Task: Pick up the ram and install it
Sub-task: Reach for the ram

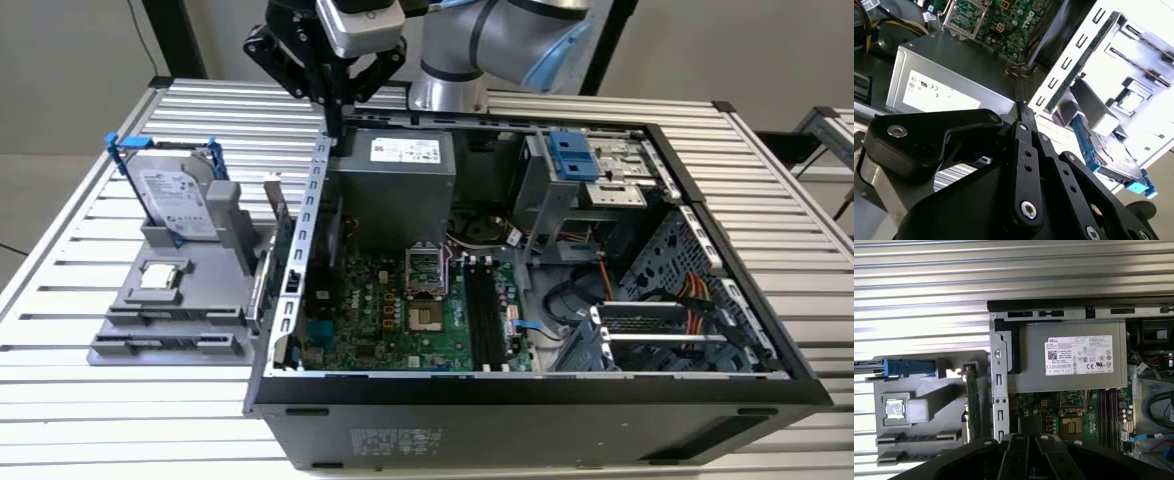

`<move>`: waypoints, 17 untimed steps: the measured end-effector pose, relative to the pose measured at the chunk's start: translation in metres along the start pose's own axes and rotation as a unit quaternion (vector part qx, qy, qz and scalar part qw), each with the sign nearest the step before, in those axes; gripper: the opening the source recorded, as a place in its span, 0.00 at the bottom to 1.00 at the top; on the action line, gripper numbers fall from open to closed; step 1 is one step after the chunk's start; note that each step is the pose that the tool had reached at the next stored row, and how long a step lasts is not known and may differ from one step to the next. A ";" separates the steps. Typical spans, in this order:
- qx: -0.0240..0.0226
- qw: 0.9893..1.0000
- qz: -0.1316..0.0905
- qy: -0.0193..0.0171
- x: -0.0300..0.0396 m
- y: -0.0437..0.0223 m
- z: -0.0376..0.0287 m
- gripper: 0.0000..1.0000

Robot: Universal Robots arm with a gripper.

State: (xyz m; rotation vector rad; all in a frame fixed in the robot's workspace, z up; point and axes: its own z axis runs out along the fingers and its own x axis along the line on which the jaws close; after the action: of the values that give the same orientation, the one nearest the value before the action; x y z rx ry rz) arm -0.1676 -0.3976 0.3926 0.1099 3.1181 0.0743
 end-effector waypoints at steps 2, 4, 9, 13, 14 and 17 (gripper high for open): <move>0.000 1.000 0.000 0.000 0.0030 -0.0002 0.0000 0.00; 0.000 1.000 0.000 0.000 0.0059 -0.0004 -0.0001 0.00; 0.000 1.000 0.000 0.000 0.0129 -0.0009 -0.0003 0.00; 0.000 1.000 0.000 0.000 0.0187 -0.0013 -0.0004 0.00; 0.000 1.000 0.000 0.000 0.0201 -0.0014 -0.0004 0.00; 0.000 1.000 0.000 0.000 0.0248 -0.0017 -0.0005 0.00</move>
State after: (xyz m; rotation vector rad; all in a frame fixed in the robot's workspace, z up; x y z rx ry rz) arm -0.1924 -0.3976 0.3926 0.1098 3.1182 0.0743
